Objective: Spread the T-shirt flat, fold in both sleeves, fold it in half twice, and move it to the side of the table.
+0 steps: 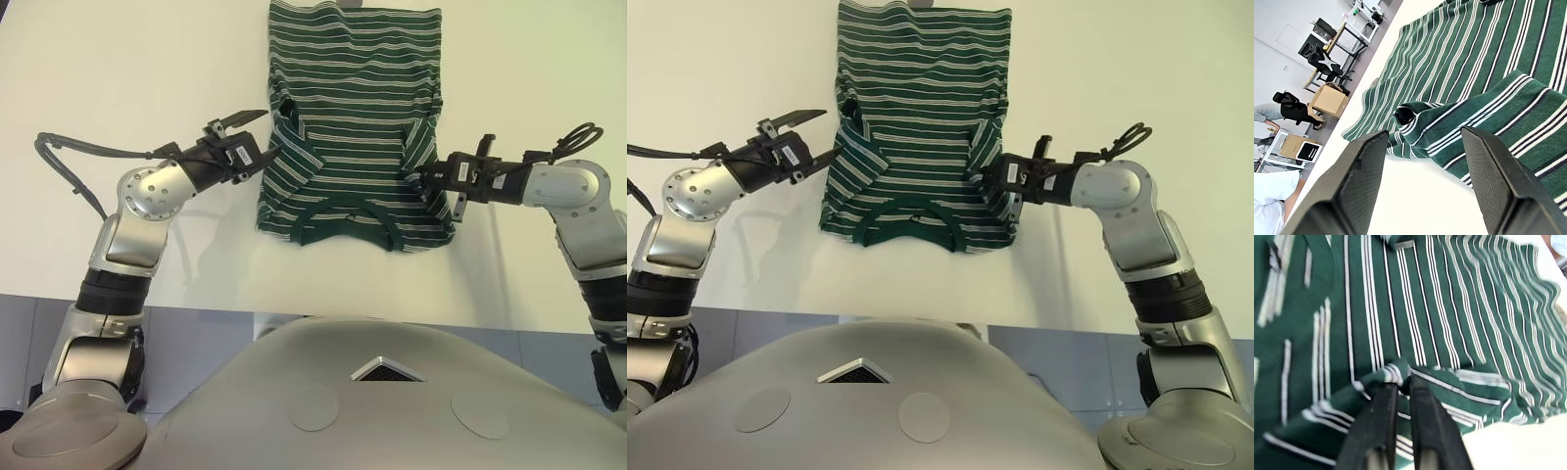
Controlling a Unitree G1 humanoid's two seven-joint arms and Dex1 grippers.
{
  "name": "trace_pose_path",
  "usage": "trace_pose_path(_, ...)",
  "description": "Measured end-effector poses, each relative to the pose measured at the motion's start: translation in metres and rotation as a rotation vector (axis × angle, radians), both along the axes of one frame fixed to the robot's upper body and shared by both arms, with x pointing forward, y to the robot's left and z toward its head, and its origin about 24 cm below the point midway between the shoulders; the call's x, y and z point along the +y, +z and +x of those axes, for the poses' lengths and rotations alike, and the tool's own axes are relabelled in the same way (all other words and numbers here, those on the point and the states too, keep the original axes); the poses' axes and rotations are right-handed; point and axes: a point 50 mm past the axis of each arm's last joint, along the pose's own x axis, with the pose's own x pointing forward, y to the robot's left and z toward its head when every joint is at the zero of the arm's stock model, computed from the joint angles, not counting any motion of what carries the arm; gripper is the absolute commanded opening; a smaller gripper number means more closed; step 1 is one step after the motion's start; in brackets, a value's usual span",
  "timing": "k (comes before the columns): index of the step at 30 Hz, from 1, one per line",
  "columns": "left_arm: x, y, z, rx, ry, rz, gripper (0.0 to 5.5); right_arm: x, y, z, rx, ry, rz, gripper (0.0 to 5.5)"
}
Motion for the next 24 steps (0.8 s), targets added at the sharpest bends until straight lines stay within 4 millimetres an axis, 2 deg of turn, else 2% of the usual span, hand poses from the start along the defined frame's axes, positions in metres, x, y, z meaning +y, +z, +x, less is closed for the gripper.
trace_pose_path(4,0.0,0.0,0.0,0.001,0.0,-0.001,2.74,0.005,0.001,0.001,-0.003,-0.01,0.066,1.81)
trace_pose_path(6,0.0,0.0,-0.001,0.001,-0.002,-0.003,2.74,0.008,0.009,0.001,0.004,-0.024,0.15,2.26)
trace_pose_path(7,0.0,0.001,-0.002,0.006,-0.01,-0.008,2.92,0.007,0.014,0.001,0.008,-0.03,0.184,2.45)
trace_pose_path(9,0.002,0.005,-0.011,0.027,-0.064,-0.006,3.23,-0.007,0.024,0.003,0.004,-0.058,0.191,2.81)
trace_pose_path(11,0.014,0.01,-0.017,0.039,-0.09,0.054,3.61,-0.033,0.035,0.002,0.017,-0.085,0.12,3.15)
trace_pose_path(14,0.036,0.02,-0.023,0.043,-0.133,0.193,3.67,-0.059,0.042,-0.007,0.056,-0.065,-0.005,3.15)
trace_pose_path(17,0.048,0.011,-0.044,0.121,-0.191,0.292,3.67,-0.069,0.039,-0.021,0.148,-0.019,-0.058,3.15)
trace_pose_path(20,0.045,-0.001,-0.067,0.198,-0.285,0.344,3.67,-0.067,0.023,-0.043,0.283,0.04,-0.053,3.15)
trace_pose_path(24,0.031,-0.006,-0.08,0.195,-0.349,0.301,3.67,-0.059,0.012,-0.06,0.347,0.097,-0.041,3.15)
